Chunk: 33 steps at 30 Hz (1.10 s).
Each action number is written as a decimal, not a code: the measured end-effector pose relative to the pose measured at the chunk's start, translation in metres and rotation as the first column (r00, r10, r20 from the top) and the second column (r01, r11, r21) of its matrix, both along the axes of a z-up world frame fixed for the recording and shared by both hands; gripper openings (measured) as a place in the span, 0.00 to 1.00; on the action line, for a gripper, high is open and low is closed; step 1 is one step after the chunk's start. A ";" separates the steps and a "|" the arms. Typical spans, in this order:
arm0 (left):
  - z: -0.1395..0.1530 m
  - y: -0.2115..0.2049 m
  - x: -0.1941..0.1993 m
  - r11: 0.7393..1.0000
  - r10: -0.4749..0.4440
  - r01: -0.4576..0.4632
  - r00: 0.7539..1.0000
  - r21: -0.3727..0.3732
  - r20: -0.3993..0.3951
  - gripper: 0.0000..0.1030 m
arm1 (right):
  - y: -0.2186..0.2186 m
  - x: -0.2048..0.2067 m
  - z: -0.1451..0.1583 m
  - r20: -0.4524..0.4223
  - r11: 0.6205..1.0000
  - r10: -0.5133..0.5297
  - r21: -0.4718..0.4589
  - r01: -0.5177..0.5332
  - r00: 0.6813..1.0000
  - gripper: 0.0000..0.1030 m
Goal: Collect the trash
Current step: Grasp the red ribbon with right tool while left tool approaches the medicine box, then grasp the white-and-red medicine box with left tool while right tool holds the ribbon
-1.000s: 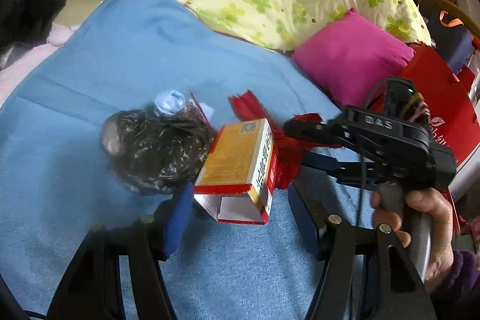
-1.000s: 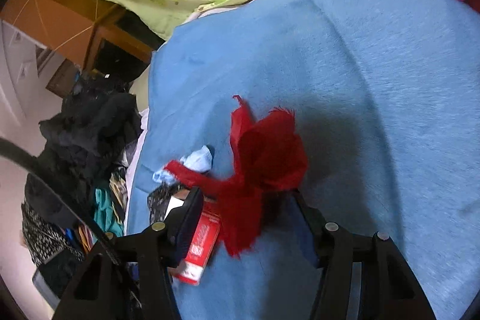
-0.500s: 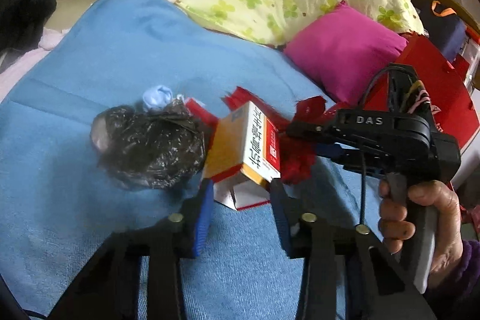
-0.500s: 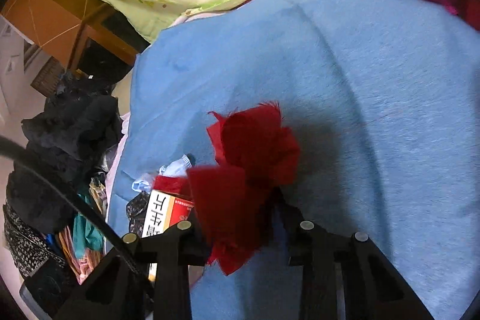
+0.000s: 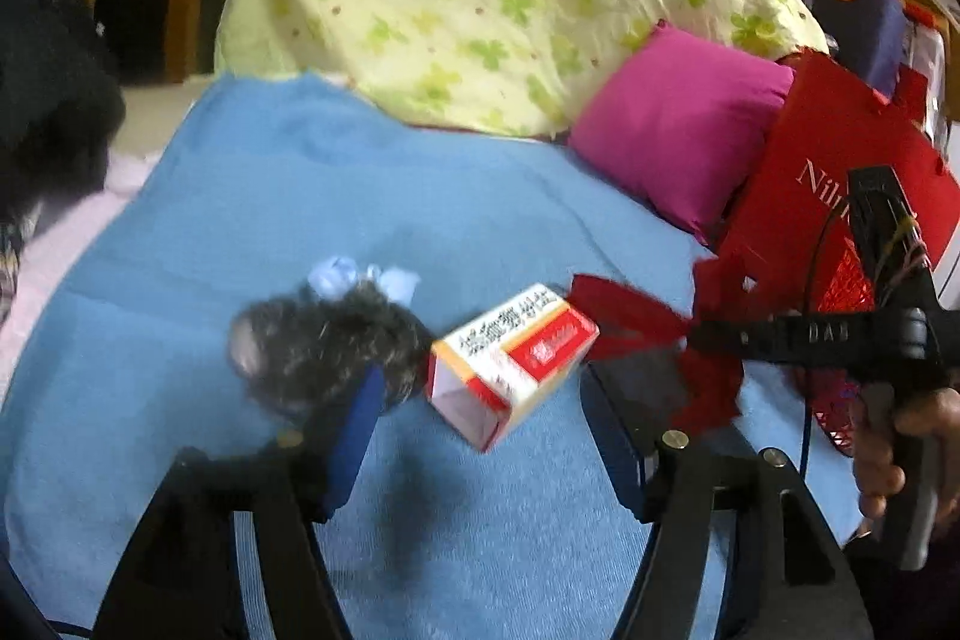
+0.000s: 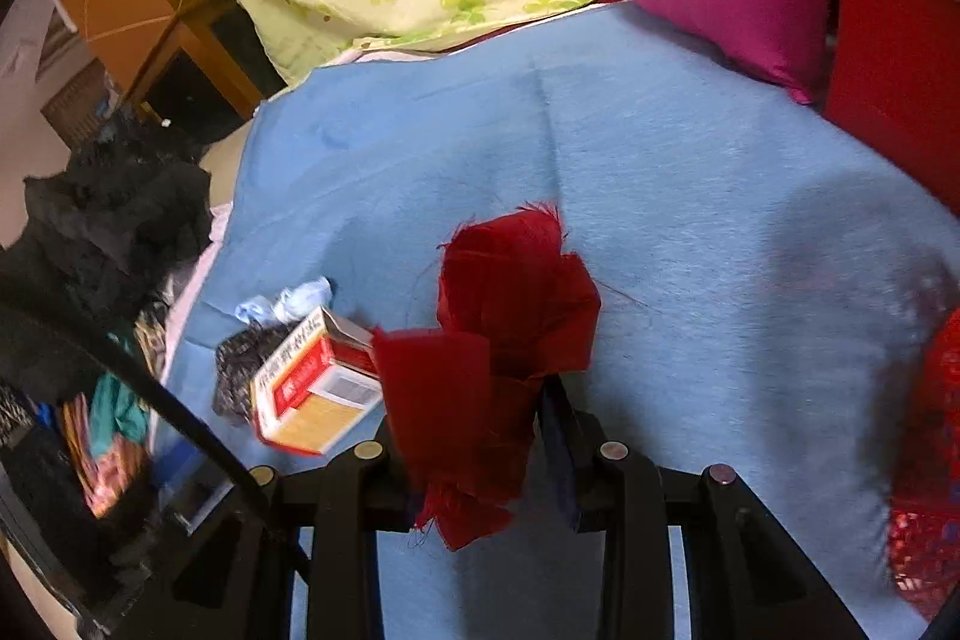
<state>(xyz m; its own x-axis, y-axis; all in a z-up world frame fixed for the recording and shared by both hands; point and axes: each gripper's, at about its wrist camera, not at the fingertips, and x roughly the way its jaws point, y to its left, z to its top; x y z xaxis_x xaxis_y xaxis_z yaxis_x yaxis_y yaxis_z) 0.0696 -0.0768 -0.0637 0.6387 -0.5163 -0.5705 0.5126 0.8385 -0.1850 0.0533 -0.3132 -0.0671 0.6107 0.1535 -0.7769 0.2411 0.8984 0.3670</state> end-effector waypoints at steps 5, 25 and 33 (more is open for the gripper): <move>-0.003 -0.029 0.003 0.996 -0.063 0.059 0.997 0.070 0.050 0.74 | -0.009 -0.003 -0.016 -0.065 1.000 0.010 0.020 -0.008 0.998 0.33; -0.020 -0.063 0.023 0.959 -0.281 0.284 0.951 0.010 -0.127 0.80 | -0.038 -0.007 -0.022 -0.088 0.999 -0.050 -0.026 0.048 0.995 0.34; 0.014 -0.034 0.009 0.860 -0.494 0.453 0.855 -0.234 -0.160 0.80 | -0.043 -0.006 -0.028 -0.096 0.998 -0.061 0.002 0.061 0.994 0.35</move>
